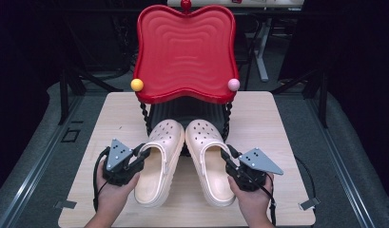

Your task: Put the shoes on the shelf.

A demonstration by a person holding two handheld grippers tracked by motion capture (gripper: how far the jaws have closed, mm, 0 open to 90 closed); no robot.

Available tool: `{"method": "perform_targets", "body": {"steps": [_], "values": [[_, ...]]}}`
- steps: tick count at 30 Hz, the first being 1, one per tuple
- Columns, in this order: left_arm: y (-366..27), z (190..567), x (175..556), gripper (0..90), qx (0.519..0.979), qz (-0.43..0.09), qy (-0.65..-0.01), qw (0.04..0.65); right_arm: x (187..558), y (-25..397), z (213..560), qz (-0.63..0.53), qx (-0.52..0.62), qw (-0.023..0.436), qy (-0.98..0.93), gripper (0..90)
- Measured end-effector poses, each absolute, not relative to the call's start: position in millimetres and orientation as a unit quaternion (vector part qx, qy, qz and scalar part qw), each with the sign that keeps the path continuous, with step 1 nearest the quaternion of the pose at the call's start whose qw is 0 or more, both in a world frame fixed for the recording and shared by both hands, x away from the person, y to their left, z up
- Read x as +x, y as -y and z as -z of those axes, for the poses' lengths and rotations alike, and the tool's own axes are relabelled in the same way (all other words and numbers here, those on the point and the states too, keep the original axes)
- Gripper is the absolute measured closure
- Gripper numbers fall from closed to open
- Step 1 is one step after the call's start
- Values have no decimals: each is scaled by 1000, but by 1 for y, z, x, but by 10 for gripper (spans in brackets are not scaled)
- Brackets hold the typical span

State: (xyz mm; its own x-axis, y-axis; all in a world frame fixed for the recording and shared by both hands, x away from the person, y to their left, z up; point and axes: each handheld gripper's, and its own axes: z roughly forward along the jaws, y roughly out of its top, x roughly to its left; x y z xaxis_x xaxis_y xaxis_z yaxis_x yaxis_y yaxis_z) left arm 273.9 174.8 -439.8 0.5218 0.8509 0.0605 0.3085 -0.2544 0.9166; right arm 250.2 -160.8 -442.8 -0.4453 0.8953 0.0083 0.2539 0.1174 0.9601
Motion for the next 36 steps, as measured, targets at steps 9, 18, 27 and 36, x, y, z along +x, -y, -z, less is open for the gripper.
{"method": "perform_targets", "body": {"steps": [9,18,27,36], "values": [[-159,442,299,756,737,-305,-395,455,272,158,448,-518,434,306,-670,741],[-148,447,323,756,735,-318,-401,445,299,149,458,-510,432,321,-671,739],[-137,444,343,750,727,-336,-403,443,319,143,457,-502,440,336,-665,736],[-130,441,363,746,727,-349,-398,436,337,127,458,-497,457,339,-656,727]]}}
